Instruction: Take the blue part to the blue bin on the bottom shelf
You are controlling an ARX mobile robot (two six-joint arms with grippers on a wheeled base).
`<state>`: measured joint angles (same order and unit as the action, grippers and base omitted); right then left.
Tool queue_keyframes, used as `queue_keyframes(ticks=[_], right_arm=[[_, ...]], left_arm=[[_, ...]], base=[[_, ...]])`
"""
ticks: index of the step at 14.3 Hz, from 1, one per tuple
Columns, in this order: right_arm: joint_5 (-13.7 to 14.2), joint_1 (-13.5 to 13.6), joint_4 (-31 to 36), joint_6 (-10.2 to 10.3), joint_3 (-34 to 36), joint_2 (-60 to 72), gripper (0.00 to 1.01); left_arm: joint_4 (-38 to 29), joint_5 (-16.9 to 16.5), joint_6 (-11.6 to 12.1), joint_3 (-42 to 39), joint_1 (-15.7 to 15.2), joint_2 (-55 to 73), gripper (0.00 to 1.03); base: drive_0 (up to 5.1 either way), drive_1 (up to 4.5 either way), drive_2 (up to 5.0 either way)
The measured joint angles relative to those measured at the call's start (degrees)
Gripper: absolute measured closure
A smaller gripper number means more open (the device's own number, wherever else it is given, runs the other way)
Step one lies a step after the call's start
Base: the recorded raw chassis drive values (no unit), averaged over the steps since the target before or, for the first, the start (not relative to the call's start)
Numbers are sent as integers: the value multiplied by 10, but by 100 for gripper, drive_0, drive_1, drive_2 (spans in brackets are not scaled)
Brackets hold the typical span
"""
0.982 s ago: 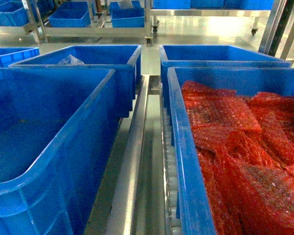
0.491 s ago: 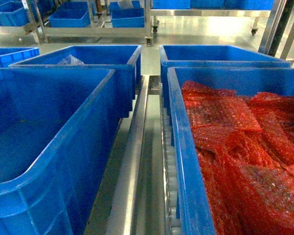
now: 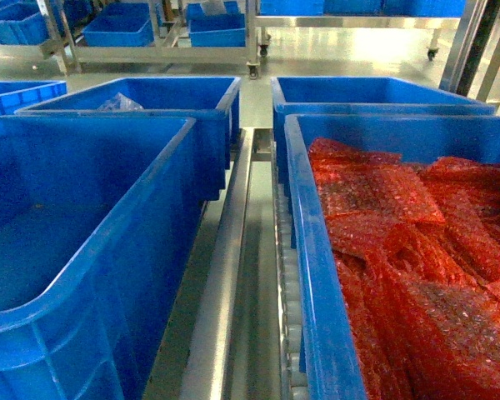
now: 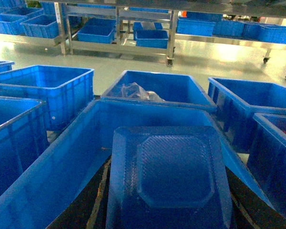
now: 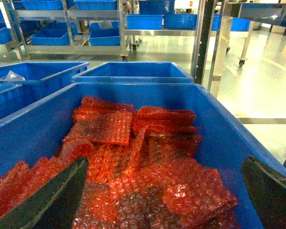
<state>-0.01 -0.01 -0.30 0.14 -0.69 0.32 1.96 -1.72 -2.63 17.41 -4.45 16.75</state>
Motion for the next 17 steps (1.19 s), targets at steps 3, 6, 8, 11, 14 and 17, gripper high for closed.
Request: queue_keyframes(ticks=[3, 6, 8, 11, 14, 17], right_arm=[[0, 0, 0, 0, 0, 0, 3], [0, 0, 0, 0, 0, 0, 3], [0, 0, 0, 0, 0, 0, 3], [0, 0, 0, 0, 0, 0, 3], [0, 0, 0, 0, 0, 0, 3], [0, 0, 0, 0, 0, 0, 3]], left_arm=[[0, 0, 0, 0, 0, 0, 60], [0, 0, 0, 0, 0, 0, 60], [0, 0, 0, 0, 0, 0, 60], [0, 0, 0, 0, 0, 0, 60], [0, 0, 0, 0, 0, 0, 60], [0, 0, 0, 0, 0, 0, 60]], base=[[0, 0, 0], [0, 0, 0], [0, 0, 0], [0, 0, 0], [0, 0, 0], [0, 0, 0]])
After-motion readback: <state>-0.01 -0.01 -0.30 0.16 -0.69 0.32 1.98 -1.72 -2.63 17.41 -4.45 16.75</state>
